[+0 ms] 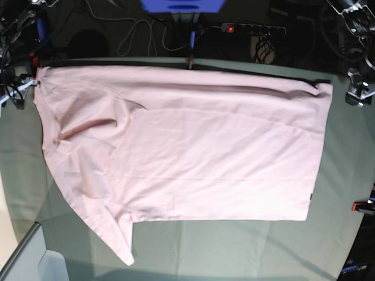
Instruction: Layout the t-shirt on the table in an organized manner, then fold the t-shirt properly
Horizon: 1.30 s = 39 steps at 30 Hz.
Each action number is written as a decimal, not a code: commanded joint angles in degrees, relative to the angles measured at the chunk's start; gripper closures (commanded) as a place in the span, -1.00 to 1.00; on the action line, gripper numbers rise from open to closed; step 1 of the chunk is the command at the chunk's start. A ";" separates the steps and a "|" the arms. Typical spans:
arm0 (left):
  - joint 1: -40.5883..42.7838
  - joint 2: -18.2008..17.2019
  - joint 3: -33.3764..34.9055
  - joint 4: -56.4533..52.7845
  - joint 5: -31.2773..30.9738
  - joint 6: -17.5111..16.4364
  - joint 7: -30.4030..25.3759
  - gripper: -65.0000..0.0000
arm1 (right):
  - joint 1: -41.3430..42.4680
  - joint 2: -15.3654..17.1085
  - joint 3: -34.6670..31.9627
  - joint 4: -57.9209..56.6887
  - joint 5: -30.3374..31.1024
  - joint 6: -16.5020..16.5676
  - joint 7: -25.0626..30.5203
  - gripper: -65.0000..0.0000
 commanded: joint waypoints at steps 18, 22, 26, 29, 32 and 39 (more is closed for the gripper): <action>-0.19 -1.83 -0.02 -0.39 -0.49 -0.22 -0.31 -0.27 | 0.39 1.22 0.50 -3.41 0.73 -0.25 1.49 -0.03; -0.28 -1.83 -0.02 -0.39 -0.49 -0.22 -0.31 -0.27 | 0.48 1.22 0.50 -3.41 0.73 -0.25 1.49 -0.03; -1.33 -1.92 0.07 -0.48 -0.14 -0.22 -0.31 -0.27 | 0.56 1.22 0.50 -3.41 0.73 -0.25 1.41 -0.03; -1.51 -1.92 -0.02 -0.48 2.41 -0.22 -0.31 -0.27 | 0.56 1.22 0.50 -3.41 0.73 -0.25 1.41 -0.03; -2.83 -1.92 -0.11 -0.48 4.26 -0.31 -0.39 -0.27 | 0.48 1.22 0.50 -3.41 0.73 -0.25 1.41 -0.03; -2.92 -1.83 -0.02 -0.48 4.87 -0.31 -0.39 -0.27 | 0.30 1.22 0.50 -3.41 0.73 -0.25 1.49 -0.03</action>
